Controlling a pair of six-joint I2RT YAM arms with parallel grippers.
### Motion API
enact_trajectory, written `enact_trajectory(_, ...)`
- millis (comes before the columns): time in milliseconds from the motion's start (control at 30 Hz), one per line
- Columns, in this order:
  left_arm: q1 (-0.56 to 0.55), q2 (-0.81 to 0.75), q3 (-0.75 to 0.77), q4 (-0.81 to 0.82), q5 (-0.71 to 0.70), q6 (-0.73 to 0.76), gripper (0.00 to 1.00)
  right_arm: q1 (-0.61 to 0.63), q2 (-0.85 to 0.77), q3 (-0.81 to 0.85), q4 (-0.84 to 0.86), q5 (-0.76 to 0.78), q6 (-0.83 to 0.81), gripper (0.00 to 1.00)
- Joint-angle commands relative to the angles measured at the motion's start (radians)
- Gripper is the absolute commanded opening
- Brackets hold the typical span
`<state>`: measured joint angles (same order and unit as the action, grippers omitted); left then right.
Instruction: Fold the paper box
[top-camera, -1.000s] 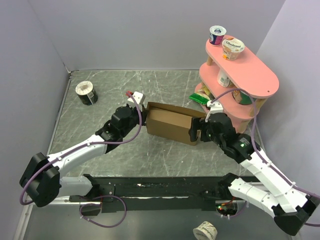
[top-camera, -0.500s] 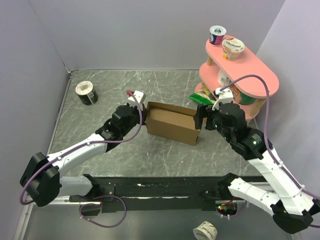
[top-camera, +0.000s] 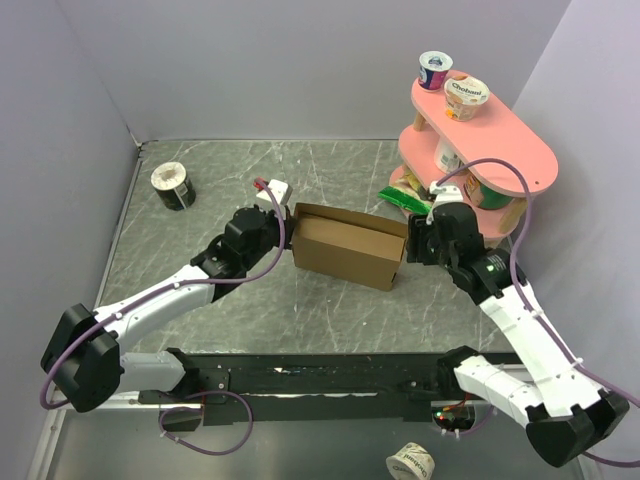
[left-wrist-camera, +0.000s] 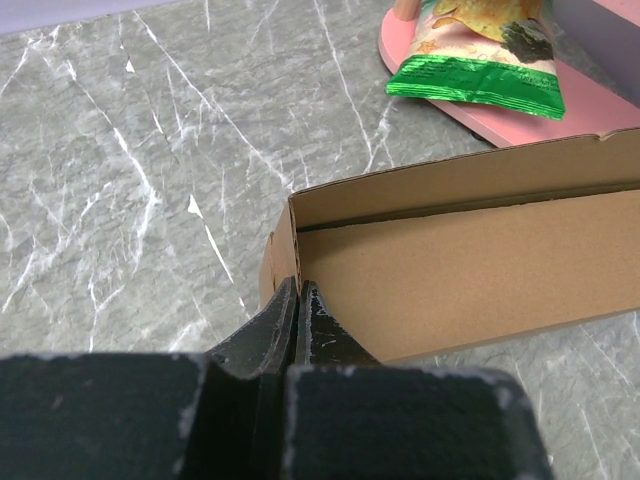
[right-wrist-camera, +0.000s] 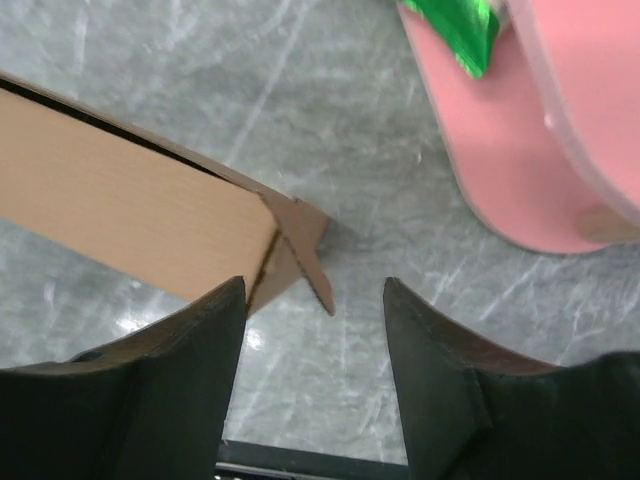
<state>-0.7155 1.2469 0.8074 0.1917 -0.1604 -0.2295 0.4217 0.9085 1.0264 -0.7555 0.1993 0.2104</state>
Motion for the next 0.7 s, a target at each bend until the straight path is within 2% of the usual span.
enact_trajectory(0,0.001,0.045,-0.042,-0.281,0.073,0.004,0.01,-0.034,0.013,-0.031,0.028,-0.055,-0.035,0.55)
enact_trajectory(33,0.001,0.042,-0.042,-0.279,0.074,0.004,0.01,-0.035,0.012,-0.04,0.042,-0.067,-0.037,0.5)
enact_trajectory(67,0.002,0.04,-0.039,-0.282,0.076,0.004,0.01,-0.038,0.007,-0.04,0.05,-0.078,-0.036,0.39)
enact_trajectory(100,0.002,0.04,-0.039,-0.287,0.076,0.004,0.01,-0.04,0.007,-0.038,0.053,-0.087,-0.034,0.35)
enact_trajectory(367,0.002,0.036,-0.028,-0.313,0.052,0.015,0.01,-0.041,0.03,-0.028,0.084,-0.147,0.004,0.13)
enact_trajectory(500,0.002,0.043,-0.02,-0.333,0.021,0.019,0.01,-0.043,0.049,-0.026,0.093,-0.136,0.009,0.06)
enact_trajectory(667,0.002,0.039,-0.022,-0.337,-0.011,0.019,0.01,-0.049,0.058,-0.012,0.093,-0.127,0.003,0.03)
